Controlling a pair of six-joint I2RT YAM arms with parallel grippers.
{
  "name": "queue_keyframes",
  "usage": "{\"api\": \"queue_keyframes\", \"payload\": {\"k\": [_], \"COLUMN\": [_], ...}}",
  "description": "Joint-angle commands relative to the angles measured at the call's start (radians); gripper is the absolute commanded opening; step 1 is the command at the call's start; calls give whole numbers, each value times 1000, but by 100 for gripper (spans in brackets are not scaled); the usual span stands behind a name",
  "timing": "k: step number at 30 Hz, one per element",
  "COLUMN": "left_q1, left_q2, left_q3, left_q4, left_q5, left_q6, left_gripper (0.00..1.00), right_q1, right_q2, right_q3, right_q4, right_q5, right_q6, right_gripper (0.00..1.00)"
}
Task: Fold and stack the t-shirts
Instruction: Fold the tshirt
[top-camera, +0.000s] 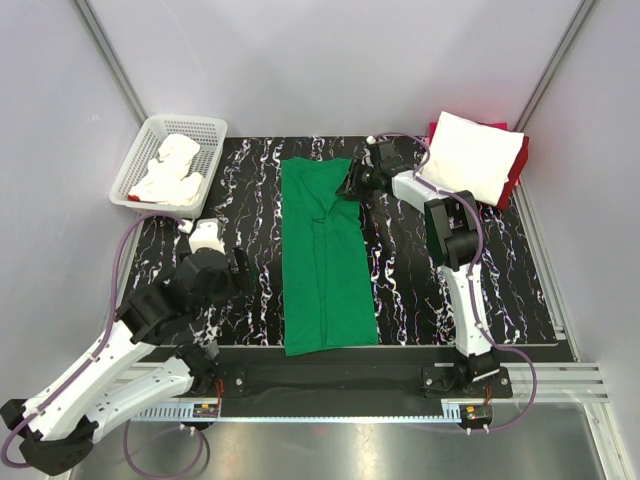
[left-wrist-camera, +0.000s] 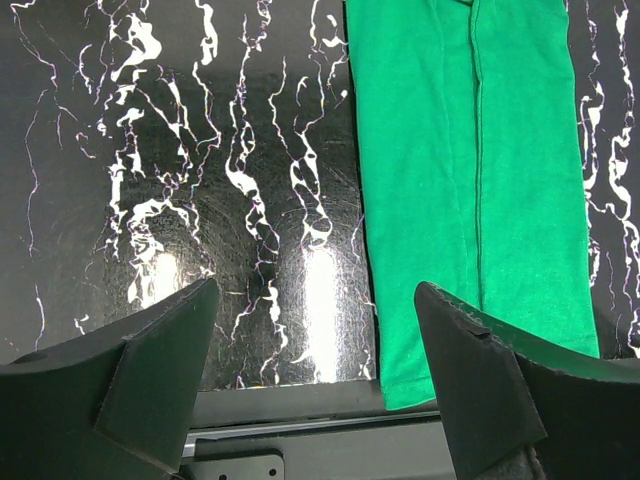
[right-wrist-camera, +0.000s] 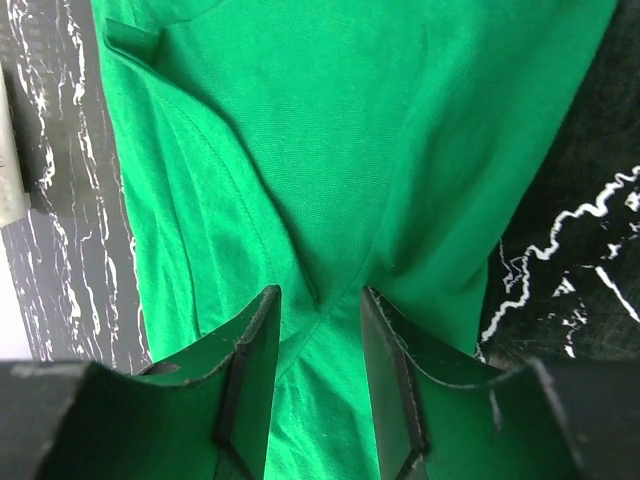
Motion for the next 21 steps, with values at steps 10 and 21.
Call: {"api": "queue_keyframes", "payload": {"k": [10, 21], "left_q1": [6, 6], "left_q2": [10, 10], "left_q3": [3, 3], "left_q4": [32, 32], "left_q5": [-26, -26], "left_q6": [6, 6], "left_gripper": [86, 86], "right_q1": [36, 36], "right_q2": [-6, -9], "right_q3": [85, 81], "right_q4": [7, -18], "right_q5": [6, 46], "right_q6": [-50, -66], "right_gripper": [41, 41]}}
